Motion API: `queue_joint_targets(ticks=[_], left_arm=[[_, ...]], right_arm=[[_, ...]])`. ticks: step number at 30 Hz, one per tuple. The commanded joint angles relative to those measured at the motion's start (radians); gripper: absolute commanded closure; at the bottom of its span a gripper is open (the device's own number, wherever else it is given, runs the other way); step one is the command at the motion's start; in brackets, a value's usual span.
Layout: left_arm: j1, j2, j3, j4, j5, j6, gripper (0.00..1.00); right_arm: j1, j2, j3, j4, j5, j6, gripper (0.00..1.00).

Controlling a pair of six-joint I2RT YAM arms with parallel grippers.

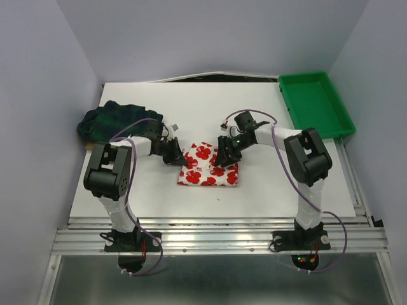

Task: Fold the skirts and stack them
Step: Neatly place the folded skirt to the corner

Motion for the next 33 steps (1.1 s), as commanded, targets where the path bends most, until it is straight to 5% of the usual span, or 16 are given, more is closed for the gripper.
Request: queue_joint_targets(ticks=[1, 10, 22, 33], left_arm=[[0.007, -0.023, 0.127, -0.142, -0.19, 0.124, 1.0], [0.011, -0.049, 0.114, -0.153, -0.201, 0.167, 1.0], [0.011, -0.018, 0.178, -0.192, -0.23, 0.198, 1.0], [0.016, 0.011, 0.199, -0.196, -0.241, 0.204, 1.0]], right_arm=[[-0.045, -0.047, 0.061, -0.076, 0.138, -0.046, 0.41], [-0.102, -0.211, -0.054, -0.084, 0.21, 0.028, 0.39], [-0.102, -0.058, -0.124, 0.166, 0.055, 0.233, 0.41], [-0.071, -0.09, -0.193, 0.21, 0.104, 0.251, 0.44]])
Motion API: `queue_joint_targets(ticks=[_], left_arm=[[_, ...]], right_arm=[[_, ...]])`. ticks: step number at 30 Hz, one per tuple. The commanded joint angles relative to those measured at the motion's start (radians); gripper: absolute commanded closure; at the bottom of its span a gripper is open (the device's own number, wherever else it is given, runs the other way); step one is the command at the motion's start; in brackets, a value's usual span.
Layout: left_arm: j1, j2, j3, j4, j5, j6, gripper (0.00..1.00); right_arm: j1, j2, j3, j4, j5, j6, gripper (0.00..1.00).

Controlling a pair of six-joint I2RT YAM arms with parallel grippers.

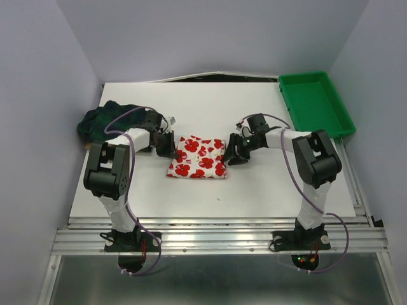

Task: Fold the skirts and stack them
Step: Neatly place the folded skirt to the corner

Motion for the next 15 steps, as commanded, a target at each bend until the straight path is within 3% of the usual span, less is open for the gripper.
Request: queue_joint_targets(ticks=[1, 6, 11, 15], left_arm=[[0.01, 0.008, 0.037, -0.014, -0.001, 0.016, 1.0], [0.013, 0.019, 0.04, -0.016, -0.001, 0.017, 1.0], [0.013, 0.023, 0.042, -0.013, -0.001, 0.02, 1.0], [0.013, 0.036, 0.05, -0.019, -0.001, 0.022, 1.0]], right_arm=[[-0.002, -0.032, -0.061, 0.034, 0.071, 0.016, 0.43], [-0.066, -0.063, -0.101, 0.061, 0.018, 0.058, 0.39], [-0.066, -0.083, -0.122, 0.18, -0.05, 0.134, 0.34], [-0.056, -0.039, -0.104, 0.175, -0.067, 0.14, 0.34]])
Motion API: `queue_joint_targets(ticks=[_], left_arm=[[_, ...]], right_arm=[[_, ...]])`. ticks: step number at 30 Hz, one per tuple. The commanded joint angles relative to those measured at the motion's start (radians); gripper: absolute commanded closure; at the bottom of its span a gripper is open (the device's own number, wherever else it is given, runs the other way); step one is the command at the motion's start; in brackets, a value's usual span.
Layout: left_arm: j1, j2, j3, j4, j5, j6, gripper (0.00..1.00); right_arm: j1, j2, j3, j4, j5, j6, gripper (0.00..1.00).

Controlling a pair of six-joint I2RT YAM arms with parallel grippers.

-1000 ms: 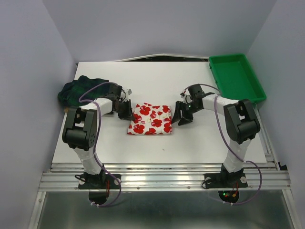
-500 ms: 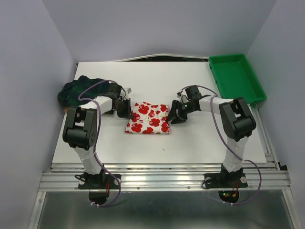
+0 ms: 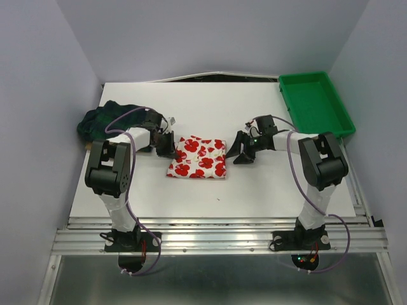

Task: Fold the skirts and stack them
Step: Neatly place the folded skirt to the corner

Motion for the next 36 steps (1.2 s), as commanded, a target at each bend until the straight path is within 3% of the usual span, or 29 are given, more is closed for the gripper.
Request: queue_joint_targets(ticks=[1, 8, 12, 17, 19, 20, 21, 30, 36], left_arm=[[0.004, 0.012, 0.042, -0.013, -0.002, 0.021, 1.0], [0.004, 0.007, 0.043, -0.017, -0.013, 0.027, 1.0], [0.004, -0.007, 0.048, -0.02, -0.024, 0.038, 1.0], [0.003, 0.001, 0.106, -0.064, -0.066, 0.079, 1.0], [0.003, -0.008, 0.138, -0.089, -0.103, 0.112, 1.0], [0.003, -0.017, 0.152, -0.097, -0.122, 0.138, 1.0], [0.003, -0.024, 0.164, -0.104, -0.137, 0.151, 1.0], [0.003, -0.139, 0.348, -0.151, -0.367, 0.32, 1.0], [0.058, -0.185, 0.428, -0.155, -0.425, 0.36, 1.0]], right_arm=[[0.011, 0.025, -0.008, 0.066, -0.008, 0.027, 0.34], [0.057, 0.082, -0.011, 0.081, 0.036, 0.018, 0.38], [0.057, 0.116, 0.0, 0.049, 0.119, 0.01, 0.59], [0.076, 0.131, 0.013, 0.081, 0.171, 0.007, 0.75], [0.076, 0.133, 0.023, 0.109, 0.191, 0.009, 0.86], [0.086, 0.134, 0.042, 0.126, 0.199, 0.009, 0.97], [0.086, 0.139, 0.058, 0.13, 0.216, 0.009, 0.99], [0.162, 0.176, 0.289, 0.182, 0.332, 0.001, 0.99], [0.229, 0.264, 0.498, 0.224, 0.372, 0.01, 0.99]])
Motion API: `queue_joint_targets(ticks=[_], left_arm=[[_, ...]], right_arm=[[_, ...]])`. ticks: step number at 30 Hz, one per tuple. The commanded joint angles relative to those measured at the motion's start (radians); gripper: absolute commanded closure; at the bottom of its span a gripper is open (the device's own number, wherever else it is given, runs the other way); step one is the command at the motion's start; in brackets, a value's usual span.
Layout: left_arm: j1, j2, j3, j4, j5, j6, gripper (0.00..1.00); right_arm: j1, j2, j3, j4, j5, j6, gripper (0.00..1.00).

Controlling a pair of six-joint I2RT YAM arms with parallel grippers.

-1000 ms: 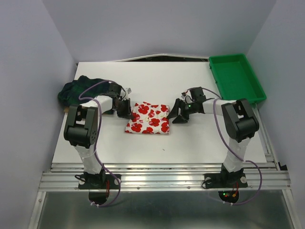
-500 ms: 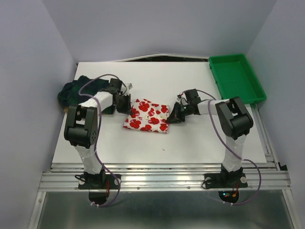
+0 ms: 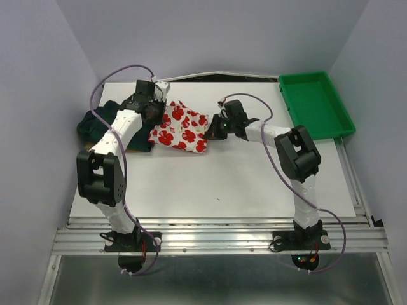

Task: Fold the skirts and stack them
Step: Neatly place the folded skirt to the corner

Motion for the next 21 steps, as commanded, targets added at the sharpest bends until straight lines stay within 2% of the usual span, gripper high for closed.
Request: queue_joint_targets(ticks=[1, 4, 13, 21], left_arm=[[0.073, -0.089, 0.105, -0.002, -0.107, 0.066, 1.0], [0.148, -0.084, 0.172, -0.014, -0.107, 0.089, 1.0], [0.363, -0.037, 0.226, 0.023, -0.125, 0.16, 1.0], [0.491, 0.028, 0.186, 0.107, -0.123, 0.177, 1.0]], right_arm=[[0.04, 0.073, 0.178, 0.058, 0.09, -0.014, 0.99], [0.083, 0.16, 0.375, 0.029, 0.071, -0.008, 0.99], [0.162, 0.404, 0.755, 0.068, 0.079, 0.006, 0.99], [0.237, 0.579, 0.939, 0.136, 0.105, 0.009, 0.99]])
